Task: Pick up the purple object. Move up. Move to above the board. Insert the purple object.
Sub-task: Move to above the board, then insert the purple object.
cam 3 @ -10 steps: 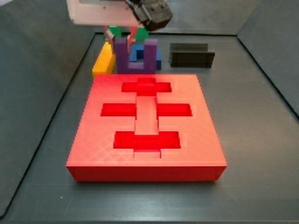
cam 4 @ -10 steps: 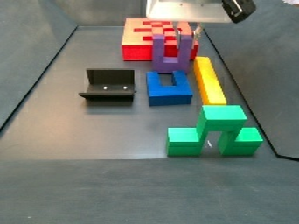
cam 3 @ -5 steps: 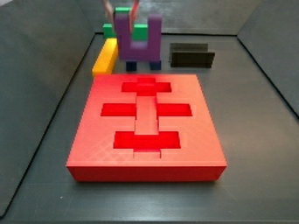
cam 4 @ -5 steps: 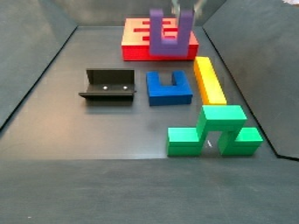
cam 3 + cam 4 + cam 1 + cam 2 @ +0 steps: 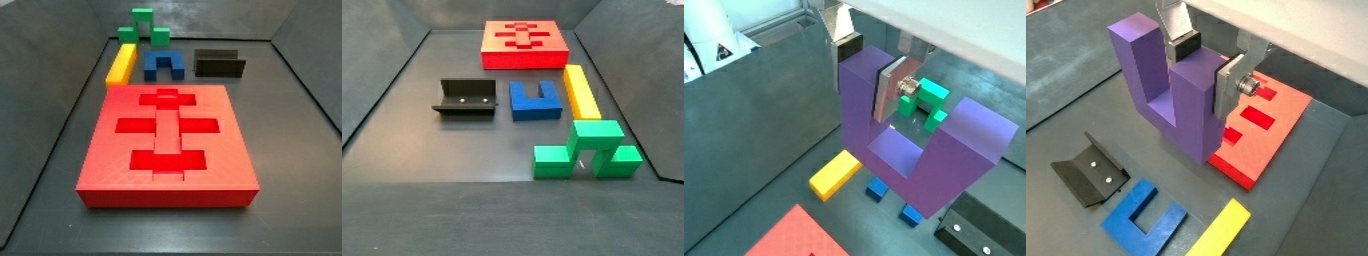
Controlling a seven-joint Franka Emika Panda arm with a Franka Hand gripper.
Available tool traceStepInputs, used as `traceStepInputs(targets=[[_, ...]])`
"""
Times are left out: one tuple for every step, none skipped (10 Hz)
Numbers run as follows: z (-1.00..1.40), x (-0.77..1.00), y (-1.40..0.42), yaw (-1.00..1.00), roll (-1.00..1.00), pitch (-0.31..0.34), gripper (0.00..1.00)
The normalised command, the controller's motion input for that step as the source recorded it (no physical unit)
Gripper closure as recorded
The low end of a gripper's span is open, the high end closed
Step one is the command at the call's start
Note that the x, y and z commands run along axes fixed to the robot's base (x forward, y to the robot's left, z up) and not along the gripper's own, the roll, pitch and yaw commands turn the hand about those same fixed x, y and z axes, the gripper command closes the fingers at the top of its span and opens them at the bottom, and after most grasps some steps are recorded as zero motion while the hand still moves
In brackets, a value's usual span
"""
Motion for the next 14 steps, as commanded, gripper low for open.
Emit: traceStepInputs(targets=[[0.33,0.58,-1.40,0.11,-0.04,0.300,1.00],[0.33,0.58,-1.40,0.10,0.04,0.309,1.00],[0.32,0.62,-1.40,0.10,0.09,0.330,1.00],[0.34,0.73,-1.40,0.04,0.04,0.296,1.00],[0.25,0.51,-0.98,0.03,0.04,0.232,1.00],[0.13,0.27,-0.51,0.02,0.06,0.158,1.00],[0.10,0.19,-0.34,0.01,0.04,0.117,1.00],[0.06,0.10,-0.18,0.01,0.04,0.058,1.00],[-0.12,0.00,-0.07,0.00,0.00,-0.007,1.00],[-0.76,-0.27,-0.52,0.00,0.10,-0.106,1.00],[-1.00,-0.21,-0.73,0.00,0.14,-0.067,1.00],[-1.00,-0.23,-0.76,0.00,0.10,-0.059,1.00],[-1.00,-0.17,-0.78,0.00,0.10,-0.054,1.00],[-1.00,-0.12,-0.74,0.00,0.08,-0.031,1.00]])
